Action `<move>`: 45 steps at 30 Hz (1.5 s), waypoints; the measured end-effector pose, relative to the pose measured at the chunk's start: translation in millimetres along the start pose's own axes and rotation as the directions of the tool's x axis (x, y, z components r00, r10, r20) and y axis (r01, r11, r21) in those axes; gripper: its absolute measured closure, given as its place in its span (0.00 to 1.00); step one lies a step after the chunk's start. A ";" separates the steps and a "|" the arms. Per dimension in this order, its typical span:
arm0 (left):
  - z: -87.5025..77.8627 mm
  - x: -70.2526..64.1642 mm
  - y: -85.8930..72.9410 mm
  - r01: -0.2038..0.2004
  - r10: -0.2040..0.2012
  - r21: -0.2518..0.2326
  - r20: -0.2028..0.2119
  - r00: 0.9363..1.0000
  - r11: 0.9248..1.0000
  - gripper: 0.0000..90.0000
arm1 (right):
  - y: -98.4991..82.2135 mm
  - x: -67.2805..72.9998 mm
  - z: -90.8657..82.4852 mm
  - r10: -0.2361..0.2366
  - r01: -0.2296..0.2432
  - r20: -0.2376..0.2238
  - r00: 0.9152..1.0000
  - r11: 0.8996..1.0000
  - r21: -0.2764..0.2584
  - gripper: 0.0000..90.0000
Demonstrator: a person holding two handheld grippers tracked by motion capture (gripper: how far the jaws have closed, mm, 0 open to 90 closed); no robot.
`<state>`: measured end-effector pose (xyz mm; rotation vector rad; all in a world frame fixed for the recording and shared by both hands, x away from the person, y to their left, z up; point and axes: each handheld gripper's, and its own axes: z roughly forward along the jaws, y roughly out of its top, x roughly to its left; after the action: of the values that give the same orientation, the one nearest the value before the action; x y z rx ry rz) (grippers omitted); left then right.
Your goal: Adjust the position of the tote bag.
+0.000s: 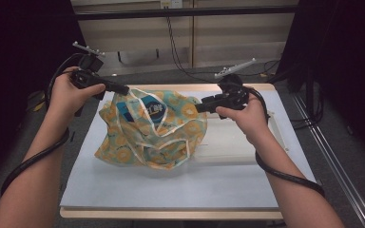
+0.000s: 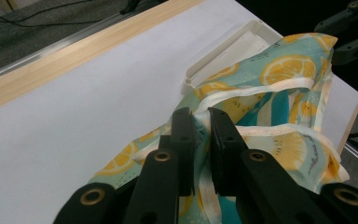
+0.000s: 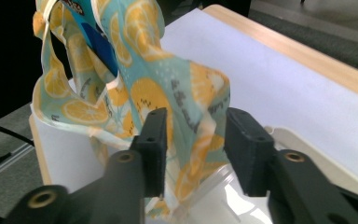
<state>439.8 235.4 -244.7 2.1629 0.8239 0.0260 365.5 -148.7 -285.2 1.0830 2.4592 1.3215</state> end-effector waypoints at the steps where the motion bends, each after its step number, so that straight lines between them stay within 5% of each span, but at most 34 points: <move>1: -0.2 -0.3 -0.4 0.004 -0.004 -0.001 0.001 1.000 1.000 0.91 | 1.8 1.0 0.6 -0.011 0.011 0.005 1.000 1.000 -0.001 0.62; 9: -1.4 -2.1 -0.9 -0.001 0.001 0.004 0.011 1.000 1.000 0.91 | 18.8 12.6 10.5 -0.092 0.092 0.003 0.996 0.996 -0.001 0.63; 16: 0.3 -0.8 -2.2 -0.011 0.010 0.008 0.018 1.000 1.000 0.91 | 28.2 14.2 15.8 -0.107 0.107 -0.007 0.994 0.994 0.026 0.87; 20: 0.0 -0.3 -2.7 -0.005 0.005 0.009 0.020 1.000 1.000 0.91 | 31.0 12.2 9.8 -0.080 0.080 -0.030 0.996 0.996 0.025 0.98; 28: 0.5 0.6 -2.8 -0.005 0.005 0.008 0.025 1.000 1.000 0.91 | 36.7 11.5 -4.7 -0.039 0.039 -0.054 0.998 0.999 0.006 1.00; 38: 1.3 1.4 -1.5 0.005 -0.005 0.000 0.030 1.000 1.000 0.91 | 38.9 -0.4 -15.1 0.015 -0.016 -0.021 1.000 0.999 -0.038 1.00; 45: 7.3 4.8 -5.4 0.022 -0.022 0.004 0.037 0.999 1.000 0.91 | 31.9 -8.5 -1.3 0.046 -0.046 0.002 0.999 0.999 -0.022 1.00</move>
<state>442.7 235.6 -254.5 2.1514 0.8272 -0.0274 387.9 -143.9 -261.4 1.1420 2.4258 1.3561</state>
